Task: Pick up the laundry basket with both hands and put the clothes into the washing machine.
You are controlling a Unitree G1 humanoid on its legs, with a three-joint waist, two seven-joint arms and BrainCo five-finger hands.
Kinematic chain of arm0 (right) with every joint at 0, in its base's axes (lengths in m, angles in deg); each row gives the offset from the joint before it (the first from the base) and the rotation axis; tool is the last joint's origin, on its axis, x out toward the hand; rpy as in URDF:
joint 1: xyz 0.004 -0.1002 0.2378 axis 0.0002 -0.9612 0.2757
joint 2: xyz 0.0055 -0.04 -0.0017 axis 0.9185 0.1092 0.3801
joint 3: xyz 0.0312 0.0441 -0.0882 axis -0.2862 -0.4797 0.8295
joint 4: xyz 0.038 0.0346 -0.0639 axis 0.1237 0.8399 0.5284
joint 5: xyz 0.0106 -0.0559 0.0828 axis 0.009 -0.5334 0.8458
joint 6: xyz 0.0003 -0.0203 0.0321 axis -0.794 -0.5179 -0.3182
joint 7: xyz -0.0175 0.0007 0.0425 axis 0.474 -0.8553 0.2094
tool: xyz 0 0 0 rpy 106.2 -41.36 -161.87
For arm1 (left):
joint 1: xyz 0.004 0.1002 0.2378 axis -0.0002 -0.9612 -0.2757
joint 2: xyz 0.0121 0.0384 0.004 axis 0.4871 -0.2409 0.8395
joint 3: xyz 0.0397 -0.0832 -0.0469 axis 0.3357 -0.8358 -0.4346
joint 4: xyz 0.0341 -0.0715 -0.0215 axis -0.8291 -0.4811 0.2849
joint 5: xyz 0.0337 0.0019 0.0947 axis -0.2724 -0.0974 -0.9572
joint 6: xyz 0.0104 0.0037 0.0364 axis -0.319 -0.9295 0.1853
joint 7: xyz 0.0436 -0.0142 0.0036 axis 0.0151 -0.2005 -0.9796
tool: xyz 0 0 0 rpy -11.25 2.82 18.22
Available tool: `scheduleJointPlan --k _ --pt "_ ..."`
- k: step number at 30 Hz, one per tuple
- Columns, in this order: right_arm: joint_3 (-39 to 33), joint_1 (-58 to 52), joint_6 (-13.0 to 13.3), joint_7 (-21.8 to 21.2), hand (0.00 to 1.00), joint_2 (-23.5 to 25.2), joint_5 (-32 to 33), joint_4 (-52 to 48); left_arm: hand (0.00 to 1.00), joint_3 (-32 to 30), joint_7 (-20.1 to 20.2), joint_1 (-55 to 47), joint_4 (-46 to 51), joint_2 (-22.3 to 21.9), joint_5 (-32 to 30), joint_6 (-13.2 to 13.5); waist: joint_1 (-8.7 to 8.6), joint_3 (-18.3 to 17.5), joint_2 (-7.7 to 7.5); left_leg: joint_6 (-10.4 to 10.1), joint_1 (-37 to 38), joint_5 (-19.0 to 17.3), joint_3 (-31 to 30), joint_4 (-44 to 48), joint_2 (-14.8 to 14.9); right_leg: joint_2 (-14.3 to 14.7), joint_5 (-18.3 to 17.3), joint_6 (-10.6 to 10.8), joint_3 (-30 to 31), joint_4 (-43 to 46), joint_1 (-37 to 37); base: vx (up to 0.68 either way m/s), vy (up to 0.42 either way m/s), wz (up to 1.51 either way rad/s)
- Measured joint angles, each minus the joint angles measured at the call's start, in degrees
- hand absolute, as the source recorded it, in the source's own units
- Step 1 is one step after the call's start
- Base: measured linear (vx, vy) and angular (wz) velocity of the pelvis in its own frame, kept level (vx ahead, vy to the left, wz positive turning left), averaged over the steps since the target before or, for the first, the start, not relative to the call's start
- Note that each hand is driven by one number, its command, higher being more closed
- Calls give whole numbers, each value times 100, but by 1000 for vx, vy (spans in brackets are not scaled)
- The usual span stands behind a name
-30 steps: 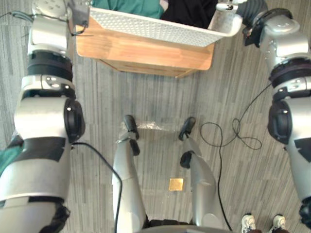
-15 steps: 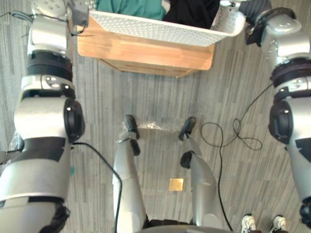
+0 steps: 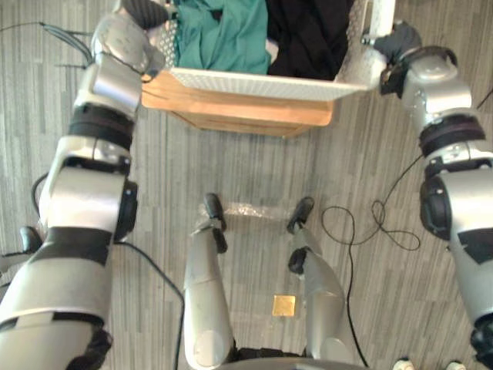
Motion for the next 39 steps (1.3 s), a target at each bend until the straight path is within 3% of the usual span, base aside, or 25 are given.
scheduleJointPlan --k 4,8,10,12,14,16,18,21,26,33,39 --pt "-289 -868 -41 209 100 -270 1 -1372 100 63 -190 -728 1116 131 8 -2 -21 -2 4 0 423 -1 79 -197 -100 -100 -107 52 -9 68 287 6 -3 9" --pt "-947 -1825 -41 398 100 -379 -4 -2976 100 -508 -382 -1712 2506 52 66 -14 -102 -8 15 -37 895 26 124 -436 -241 -213 -239 90 -30 146 617 35 -15 14" --pt "-1398 -2817 -27 422 100 -390 -3 -4121 100 -900 -398 -2679 3549 -226 130 12 -173 -69 42 -54 1373 39 135 -693 -426 -339 -455 153 -26 339 901 82 -10 21" --pt "-1568 -3539 74 370 100 -388 -3 -4637 100 -1046 -362 -3557 4084 -493 165 118 -241 -419 102 -64 1543 41 136 -889 -576 -420 -575 202 -23 404 966 123 6 16" --pt "-1610 -3852 98 248 100 -369 -8 -4755 100 -1180 -257 -3998 4163 -737 198 183 -284 -465 149 -66 1758 43 159 -978 -626 -446 -608 243 11 396 1133 135 7 3" --pt "-1750 -4550 85 80 100 -64 -19 -4956 100 -1475 -48 -4702 4242 -1349 267 199 -321 -484 149 -67 2096 43 165 -1049 -689 -496 -680 260 66 435 1372 97 5 -8" --pt "-1877 -4992 72 -22 100 175 -33 -4987 100 -1554 84 -5149 4344 -1616 378 200 -360 -484 149 -67 2300 43 164 -1163 -738 -530 -753 271 54 488 1506 94 5 4" --pt "-2028 -6204 -148 -327 100 961 -208 -5052 100 -1701 283 -6492 4420 -2285 1113 114 -471 -681 165 -181 2935 -75 157 -1319 -804 -620 -1099 314 104 826 1891 73 -5 -1" --pt "-2090 -7327 -164 -483 100 1400 -238 -5610 100 -1779 433 -7732 4936 -2618 1385 86 -478 -1084 209 -301 3437 -237 171 -1434 -790 -599 -1306 335 167 901 2232 32 -18 -9" --pt "-2136 -8221 -151 -677 100 1765 -237 -6082 100 -1903 618 -8953 5705 -3033 1373 78 -538 -1736 350 -338 4001 -176 116 -1808 -770 -416 -1230 380 22 320 2922 55 -20 4" --pt "-2166 -8313 -148 -700 100 1794 -236 -6041 100 -1893 653 -9165 5765 -3159 1371 73 -479 -1836 403 -228 4059 327 -79 -2191 -855 -356 -1034 332 -5 -28 3039 3 -30 1"
